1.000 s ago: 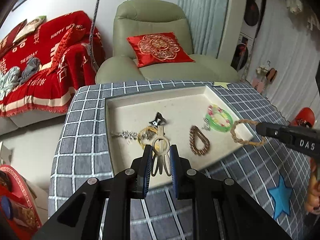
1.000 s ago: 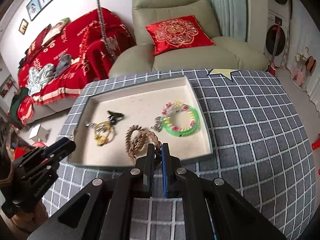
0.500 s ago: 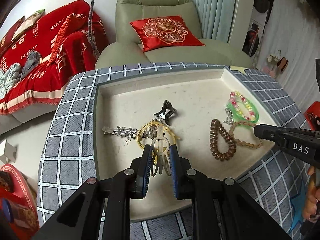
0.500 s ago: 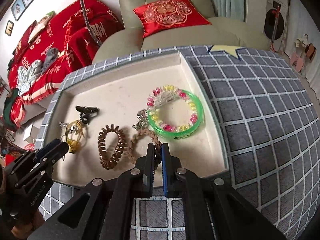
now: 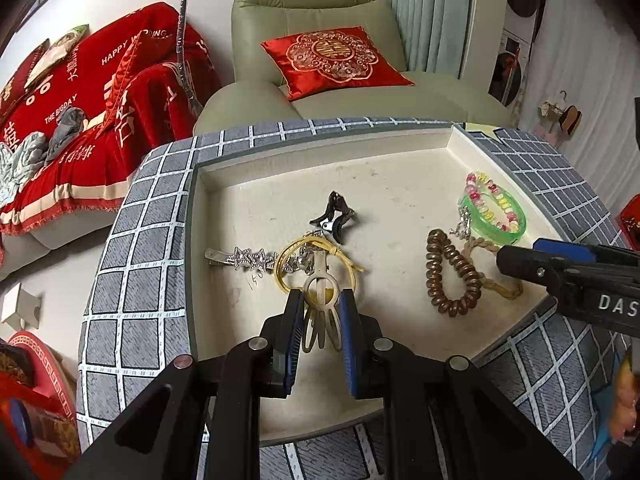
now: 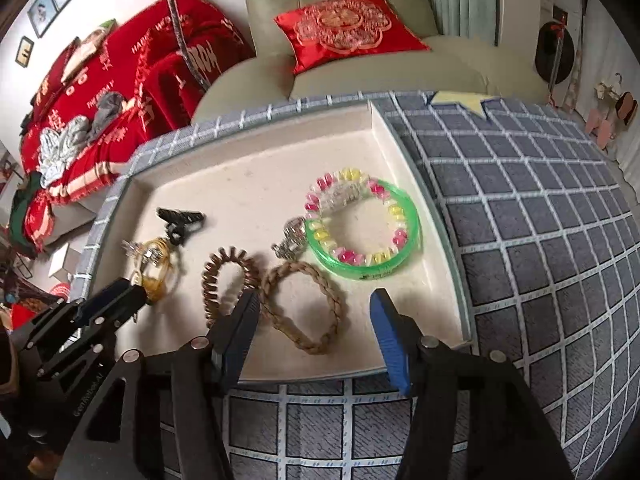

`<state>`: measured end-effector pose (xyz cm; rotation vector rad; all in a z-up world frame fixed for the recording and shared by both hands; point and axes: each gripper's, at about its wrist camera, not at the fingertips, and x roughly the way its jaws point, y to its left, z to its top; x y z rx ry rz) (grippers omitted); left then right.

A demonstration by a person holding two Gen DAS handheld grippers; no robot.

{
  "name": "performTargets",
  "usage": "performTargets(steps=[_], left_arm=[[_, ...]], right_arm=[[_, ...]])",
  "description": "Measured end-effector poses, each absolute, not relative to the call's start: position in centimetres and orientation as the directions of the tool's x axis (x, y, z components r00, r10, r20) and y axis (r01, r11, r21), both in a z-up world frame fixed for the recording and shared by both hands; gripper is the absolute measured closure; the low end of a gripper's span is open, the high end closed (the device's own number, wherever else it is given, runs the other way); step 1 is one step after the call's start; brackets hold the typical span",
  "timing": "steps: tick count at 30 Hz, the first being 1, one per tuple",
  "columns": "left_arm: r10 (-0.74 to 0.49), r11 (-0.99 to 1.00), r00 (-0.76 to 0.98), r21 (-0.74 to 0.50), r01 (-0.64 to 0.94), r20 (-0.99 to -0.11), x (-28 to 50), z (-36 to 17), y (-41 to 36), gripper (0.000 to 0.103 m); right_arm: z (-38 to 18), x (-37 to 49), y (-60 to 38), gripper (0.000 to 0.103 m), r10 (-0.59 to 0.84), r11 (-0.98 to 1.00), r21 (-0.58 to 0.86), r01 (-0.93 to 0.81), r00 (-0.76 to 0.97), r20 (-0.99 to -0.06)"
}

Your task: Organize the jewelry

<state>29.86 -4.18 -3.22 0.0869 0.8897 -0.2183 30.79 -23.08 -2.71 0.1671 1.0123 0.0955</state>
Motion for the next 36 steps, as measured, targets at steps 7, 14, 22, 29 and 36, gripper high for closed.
performTargets(steps=[7, 14, 22, 29, 36], left_arm=[[-0.168, 0.975, 0.642, -0.031, 0.219, -0.748, 29.5, -2.0, -3.8, 0.069], [-0.179, 0.977, 0.641, -0.056, 0.208, -0.746, 29.4, -1.3, -3.5, 0.068], [-0.149, 0.982, 0.706, -0.023, 0.185, -0.692, 25.8, 0.5, -3.0, 0.0], [-0.092, 0.994, 0.724, -0.024, 0.104, -0.684, 22.4, 0.4, -2.1, 0.0], [-0.028, 1.0, 0.734, -0.026, 0.014, -0.678, 19.9, -0.4, -1.1, 0.0]], right_arm=[[-0.6, 29.2, -23.7, 0.041, 0.167, 0.976, 0.219, 0.018, 0.585, -0.793], [0.3, 27.6, -24.2, 0.038, 0.168, 0.973, 0.23, 0.027, 0.603, -0.78], [0.5, 24.2, -23.9, 0.023, 0.148, 0.98, 0.2, 0.01, 0.638, -0.756], [-0.1, 20.9, -23.5, 0.015, 0.098, 0.99, 0.142, 0.006, 0.699, -0.708], [-0.5, 19.0, -23.0, 0.014, 0.064, 0.995, 0.096, 0.002, 0.732, -0.678]])
